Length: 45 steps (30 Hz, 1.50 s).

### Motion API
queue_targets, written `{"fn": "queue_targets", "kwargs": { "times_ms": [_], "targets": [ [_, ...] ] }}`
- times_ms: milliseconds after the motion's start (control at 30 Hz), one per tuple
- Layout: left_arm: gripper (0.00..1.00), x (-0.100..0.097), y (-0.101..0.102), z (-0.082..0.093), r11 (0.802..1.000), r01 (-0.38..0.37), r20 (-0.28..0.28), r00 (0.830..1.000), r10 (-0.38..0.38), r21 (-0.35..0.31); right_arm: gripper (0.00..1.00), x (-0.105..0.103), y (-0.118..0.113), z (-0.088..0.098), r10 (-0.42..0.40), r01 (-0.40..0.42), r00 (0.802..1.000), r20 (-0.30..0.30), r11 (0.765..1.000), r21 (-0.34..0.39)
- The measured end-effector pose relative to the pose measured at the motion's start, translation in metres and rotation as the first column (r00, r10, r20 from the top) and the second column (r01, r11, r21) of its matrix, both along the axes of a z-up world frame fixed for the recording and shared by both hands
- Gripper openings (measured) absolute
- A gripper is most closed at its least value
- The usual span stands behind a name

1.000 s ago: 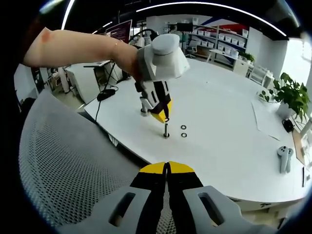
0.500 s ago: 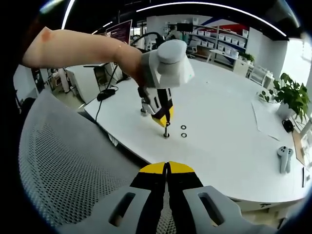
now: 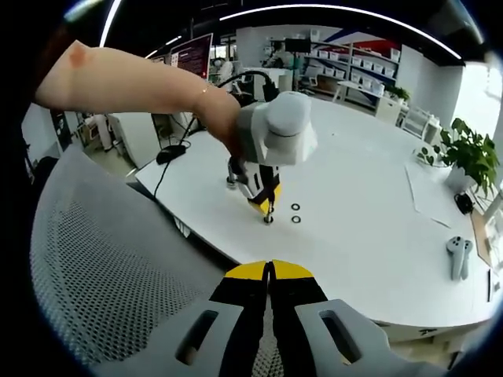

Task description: Place the washer onto the threaded stud by aligning its center hole with the stud, sliding it down to the base, and recovering from edge contact or off-axis alignment until the washer reaches the visible bottom stop.

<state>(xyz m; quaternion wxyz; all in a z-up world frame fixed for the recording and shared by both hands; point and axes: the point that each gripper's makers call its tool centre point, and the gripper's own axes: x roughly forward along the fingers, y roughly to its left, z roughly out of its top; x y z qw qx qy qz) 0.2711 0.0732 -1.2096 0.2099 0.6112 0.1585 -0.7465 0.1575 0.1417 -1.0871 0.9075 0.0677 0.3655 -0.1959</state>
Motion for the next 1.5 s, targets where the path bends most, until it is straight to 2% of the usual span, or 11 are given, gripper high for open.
{"fn": "queue_targets", "kwargs": {
  "times_ms": [467, 500, 567, 633, 733, 933, 1167, 1333, 1500],
  "targets": [
    [0.09, 0.003, 0.003, -0.023, 0.999, 0.037, 0.052, 0.998, -0.037, 0.010, 0.04, 0.000, -0.002, 0.003, -0.007, 0.007, 1.000, 0.018, 1.000, -0.009],
    [0.09, 0.001, 0.002, -0.020, 0.999, 0.050, 0.041, 0.998, -0.050, 0.001, 0.04, 0.000, -0.001, 0.002, -0.007, 0.007, 1.000, 0.017, 1.000, -0.008],
    [0.09, 0.002, 0.006, -0.021, 0.997, 0.073, 0.027, 0.997, -0.074, 0.027, 0.04, 0.001, -0.002, 0.003, -0.006, 0.007, 1.000, 0.019, 1.000, -0.009],
    [0.09, 0.007, 0.005, -0.021, 0.998, 0.059, 0.031, 0.998, -0.060, 0.026, 0.04, 0.001, -0.002, 0.003, -0.007, 0.007, 1.000, 0.019, 1.000, -0.008],
    [0.15, 0.009, -0.001, -0.021, 0.997, 0.070, 0.045, 0.997, -0.069, -0.015, 0.04, 0.001, -0.002, 0.002, -0.007, 0.007, 1.000, 0.019, 1.000, -0.008],
    [0.20, 0.008, -0.002, -0.016, 1.000, 0.026, -0.004, 1.000, -0.026, -0.005, 0.04, 0.001, -0.001, 0.003, -0.002, 0.002, 1.000, 0.021, 1.000, -0.006],
    [0.21, 0.000, -0.012, 0.005, 0.998, -0.064, -0.120, 0.991, 0.063, -0.003, 0.04, 0.001, -0.001, 0.003, -0.002, 0.002, 1.000, 0.022, 1.000, -0.008],
    [0.21, -0.007, -0.018, 0.008, 0.998, -0.057, -0.124, 0.991, 0.055, -0.012, 0.04, 0.001, -0.001, 0.003, -0.002, 0.002, 1.000, 0.022, 1.000, -0.008],
    [0.21, -0.013, -0.024, 0.002, 1.000, -0.011, -0.120, 0.993, 0.008, -0.019, 0.04, 0.001, -0.002, 0.002, -0.008, 0.008, 1.000, 0.020, 1.000, -0.007]
  ]
}}
